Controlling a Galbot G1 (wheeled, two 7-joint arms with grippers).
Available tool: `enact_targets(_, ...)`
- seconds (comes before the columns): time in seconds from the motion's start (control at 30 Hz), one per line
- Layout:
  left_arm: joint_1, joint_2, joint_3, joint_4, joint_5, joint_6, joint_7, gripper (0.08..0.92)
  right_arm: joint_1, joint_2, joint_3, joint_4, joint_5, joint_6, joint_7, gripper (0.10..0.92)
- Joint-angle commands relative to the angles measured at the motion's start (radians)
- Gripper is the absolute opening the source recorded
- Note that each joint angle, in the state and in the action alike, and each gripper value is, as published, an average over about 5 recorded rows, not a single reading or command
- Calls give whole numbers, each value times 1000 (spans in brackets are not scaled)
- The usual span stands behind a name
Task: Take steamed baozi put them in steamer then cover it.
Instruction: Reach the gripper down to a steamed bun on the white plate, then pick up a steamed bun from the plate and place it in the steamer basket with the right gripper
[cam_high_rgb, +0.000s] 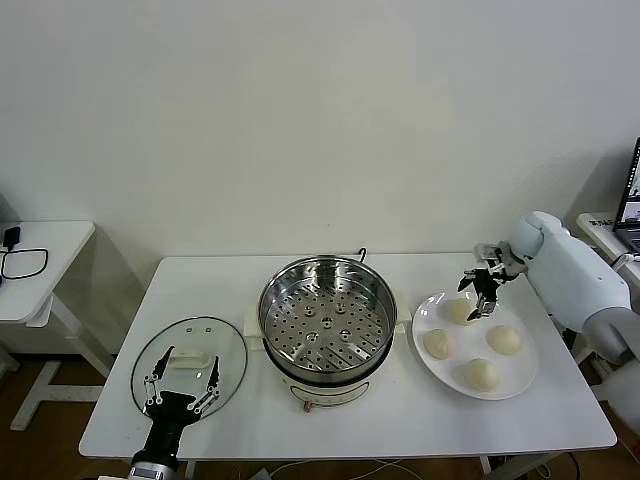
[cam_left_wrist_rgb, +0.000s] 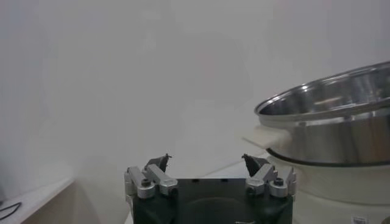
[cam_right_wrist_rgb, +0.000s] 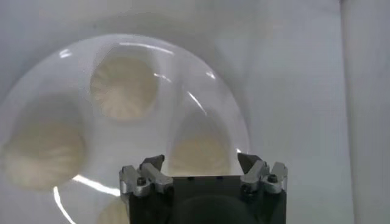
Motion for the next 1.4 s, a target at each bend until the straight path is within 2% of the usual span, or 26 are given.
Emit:
enact_targets(0.03,1,-2,-1,2,-1,-2,-1,823,-6,32,7,-39,-91,20,39,823)
enact_targets(0.33,1,-1,-7,5,-2,-7,-3,823,-22,46,14,-52,-105,21,63,821)
enact_targets(0.77,-2,2,-11,-1,-7,-7,-6,823,-26,33,6,-9,-91,46,77,677)
enact_targets(0.9,-2,2,-11,-9,-7,-4,-6,823,4,-14,-42,89,-19,54,69,647)
enact_targets(1.17,-2,11,-12,-23,-12,-2,-7,823,232,-119,-281,409,231,150,44,614)
enact_targets(1.4,2,16,-10,-35,-18,-2,-8,823,457,-57,-460,592,311,332,49,611)
